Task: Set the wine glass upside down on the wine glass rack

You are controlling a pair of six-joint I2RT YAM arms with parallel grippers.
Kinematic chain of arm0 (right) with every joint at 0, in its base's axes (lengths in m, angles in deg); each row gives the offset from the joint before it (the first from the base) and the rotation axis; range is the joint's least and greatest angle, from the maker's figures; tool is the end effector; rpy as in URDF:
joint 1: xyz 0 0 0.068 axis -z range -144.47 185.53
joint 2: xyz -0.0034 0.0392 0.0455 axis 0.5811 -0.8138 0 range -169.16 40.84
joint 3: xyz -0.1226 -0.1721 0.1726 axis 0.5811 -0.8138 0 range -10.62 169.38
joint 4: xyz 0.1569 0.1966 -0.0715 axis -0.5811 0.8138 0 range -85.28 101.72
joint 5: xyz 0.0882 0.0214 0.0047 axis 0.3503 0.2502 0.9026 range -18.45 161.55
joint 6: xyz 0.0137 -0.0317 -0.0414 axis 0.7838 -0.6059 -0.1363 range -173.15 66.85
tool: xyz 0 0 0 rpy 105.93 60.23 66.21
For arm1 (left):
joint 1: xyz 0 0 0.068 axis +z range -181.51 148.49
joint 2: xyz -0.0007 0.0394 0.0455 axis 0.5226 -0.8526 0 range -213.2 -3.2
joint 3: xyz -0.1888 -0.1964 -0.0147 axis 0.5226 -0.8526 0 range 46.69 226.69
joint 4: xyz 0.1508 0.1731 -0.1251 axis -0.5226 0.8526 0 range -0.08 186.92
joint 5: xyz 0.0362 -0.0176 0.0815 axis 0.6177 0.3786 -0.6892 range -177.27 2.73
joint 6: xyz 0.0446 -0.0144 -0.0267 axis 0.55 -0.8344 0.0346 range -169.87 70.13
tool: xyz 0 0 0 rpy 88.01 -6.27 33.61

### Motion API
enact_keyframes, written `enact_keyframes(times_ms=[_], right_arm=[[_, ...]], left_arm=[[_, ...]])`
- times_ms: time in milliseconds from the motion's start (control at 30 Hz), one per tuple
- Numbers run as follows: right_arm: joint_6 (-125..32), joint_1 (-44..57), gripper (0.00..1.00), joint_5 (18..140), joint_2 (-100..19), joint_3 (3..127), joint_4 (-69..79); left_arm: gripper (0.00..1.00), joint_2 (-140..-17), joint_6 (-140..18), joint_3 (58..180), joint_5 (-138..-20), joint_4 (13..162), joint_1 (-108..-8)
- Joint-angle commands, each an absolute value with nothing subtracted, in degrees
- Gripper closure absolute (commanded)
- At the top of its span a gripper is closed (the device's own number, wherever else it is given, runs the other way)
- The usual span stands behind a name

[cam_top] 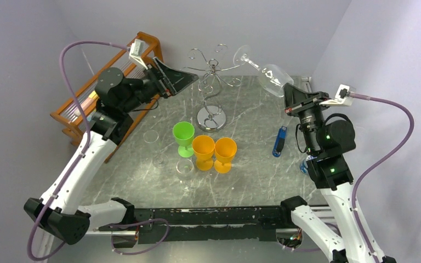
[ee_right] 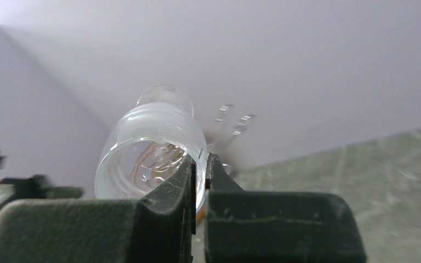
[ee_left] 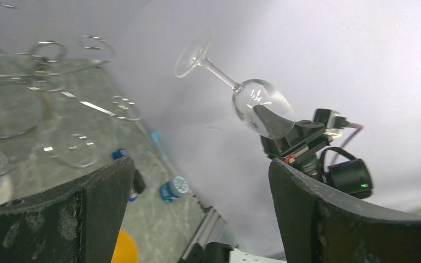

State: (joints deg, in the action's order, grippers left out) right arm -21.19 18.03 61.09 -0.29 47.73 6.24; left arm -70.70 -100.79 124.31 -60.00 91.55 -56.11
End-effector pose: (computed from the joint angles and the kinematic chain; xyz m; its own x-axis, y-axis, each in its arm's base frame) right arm 0.1377 0.0367 0.4464 0.1506 0.5933 -0.7907 -0.2462 0.7972 0.5513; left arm 0.2243 -0.1206 0.4751 -0.5224 -0.5197 -0.6761 0.5973 0.3428 -0.7250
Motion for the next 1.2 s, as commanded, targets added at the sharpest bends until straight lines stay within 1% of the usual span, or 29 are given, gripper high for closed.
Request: enact_keyframes(times_ms=[0, 133, 200, 267, 367, 467, 567, 633, 733, 800, 900, 933, 1033, 1100, 1167], right_arm=[[-14.6, 17.8, 1.0, 73.1, 1.9, 44.9, -11.6], [-9.6, 17.7, 1.0, 77.1, 2.3, 41.7, -19.1], [-7.9, 17.7, 1.0, 78.5, 1.9, 41.3, -20.4], [-6.9, 17.8, 1.0, 79.5, 1.7, 41.1, -21.0], [-4.8, 17.8, 1.0, 80.6, 1.7, 40.8, -21.8], [-2.4, 17.8, 1.0, 82.3, 1.6, 40.3, -22.8], [-0.3, 17.7, 1.0, 82.7, 1.4, 38.9, -24.2], [1.0, 17.7, 1.0, 83.2, 1.3, 38.1, -24.9], [3.6, 17.7, 1.0, 84.1, 0.6, 37.0, -26.5], [5.6, 17.7, 1.0, 84.4, 0.3, 35.7, -27.6], [7.0, 17.7, 1.0, 84.0, 0.3, 34.4, -28.6], [7.1, 17.7, 1.0, 83.8, 0.3, 34.2, -28.6], [7.1, 17.8, 1.0, 84.1, 0.4, 33.9, -28.6], [7.1, 17.8, 1.0, 84.3, 0.4, 33.9, -28.2], [6.8, 17.7, 1.0, 84.5, 0.7, 33.7, -27.9]], left_arm=[[0.03, -73.5, -107.4, 124.9, -63.6, 81.1, -61.9], [0.03, -76.2, -113.3, 124.0, -69.2, 73.4, -68.1], [0.03, -77.1, -115.4, 123.4, -72.3, 69.0, -70.6], [0.04, -78.0, -114.8, 123.4, -75.3, 63.9, -72.9], [0.03, -79.4, -110.8, 126.3, -81.2, 64.7, -76.1], [0.03, -80.1, -110.4, 125.3, -86.6, 60.0, -79.1], [0.08, -80.9, -110.5, 124.6, -91.0, 54.3, -82.5], [0.13, -81.5, -106.9, 125.0, -95.0, 50.4, -84.7], [0.28, -82.4, -97.3, 125.2, -99.8, 44.4, -87.4], [0.39, -82.7, -94.8, 123.9, -103.1, 40.2, -88.4], [0.52, -83.1, -93.0, 122.8, -104.9, 35.1, -89.2], [0.56, -83.3, -92.3, 122.8, -105.5, 34.5, -89.4], [0.6, -83.8, -90.8, 123.0, -107.3, 32.9, -89.9], [0.66, -84.2, -90.3, 123.3, -108.3, 31.9, -90.0], [0.79, -84.4, -89.7, 123.7, -108.7, 31.1, -90.0]])
